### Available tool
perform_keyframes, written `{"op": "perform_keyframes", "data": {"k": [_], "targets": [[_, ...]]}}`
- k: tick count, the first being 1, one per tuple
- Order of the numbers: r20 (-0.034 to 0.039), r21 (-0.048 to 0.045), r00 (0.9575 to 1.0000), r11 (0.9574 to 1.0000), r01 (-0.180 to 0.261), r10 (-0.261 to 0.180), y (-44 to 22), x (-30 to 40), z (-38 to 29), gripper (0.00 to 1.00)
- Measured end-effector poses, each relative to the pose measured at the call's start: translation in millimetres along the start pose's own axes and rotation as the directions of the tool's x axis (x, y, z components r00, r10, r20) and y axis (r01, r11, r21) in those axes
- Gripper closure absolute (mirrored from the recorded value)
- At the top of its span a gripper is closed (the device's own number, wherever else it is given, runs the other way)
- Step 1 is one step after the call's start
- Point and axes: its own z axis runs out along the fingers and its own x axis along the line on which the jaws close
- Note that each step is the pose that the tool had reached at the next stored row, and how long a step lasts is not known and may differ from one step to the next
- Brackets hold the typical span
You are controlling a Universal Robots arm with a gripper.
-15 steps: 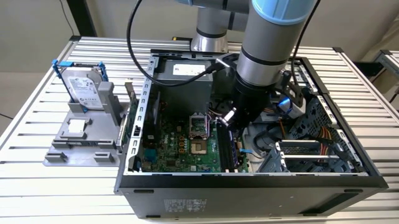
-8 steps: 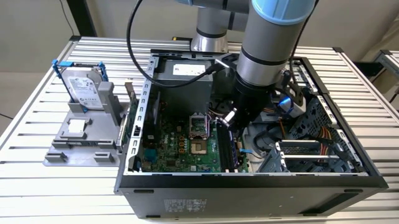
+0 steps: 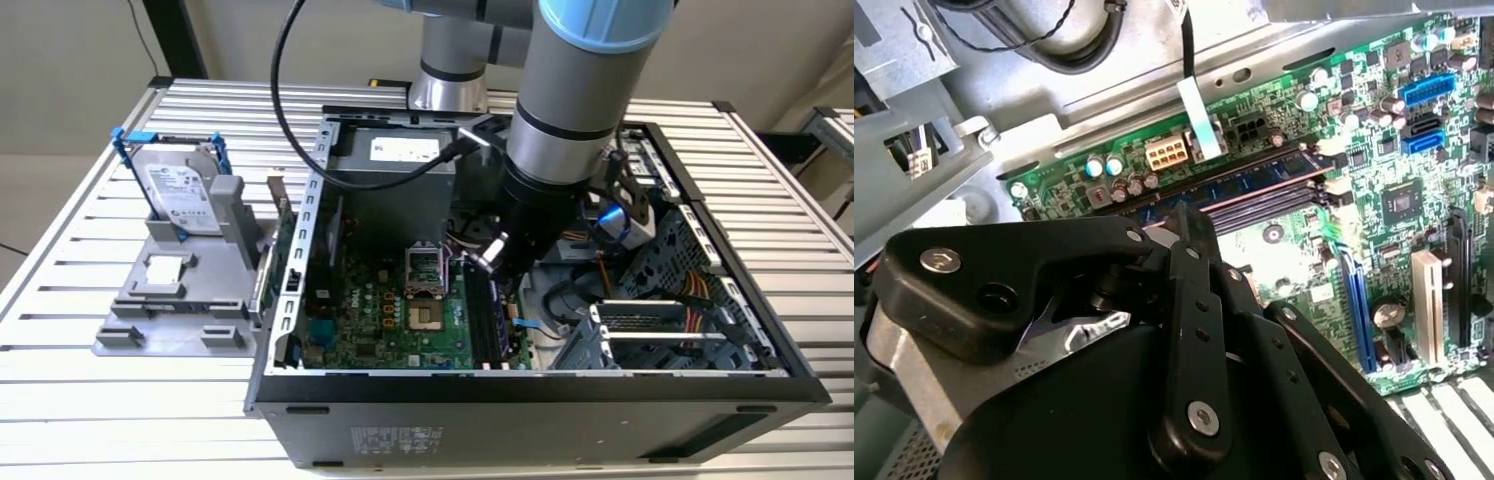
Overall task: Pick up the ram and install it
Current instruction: 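Press down the ram until it locks into place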
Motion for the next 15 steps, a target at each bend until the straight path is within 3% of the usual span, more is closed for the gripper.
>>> {"op": "perform_keyframes", "data": {"k": [15], "targets": [[0.0024,0.0003,0.9968,0.9968,0.080,-0.080,0.0,0.0,0.0,1.00]]}}
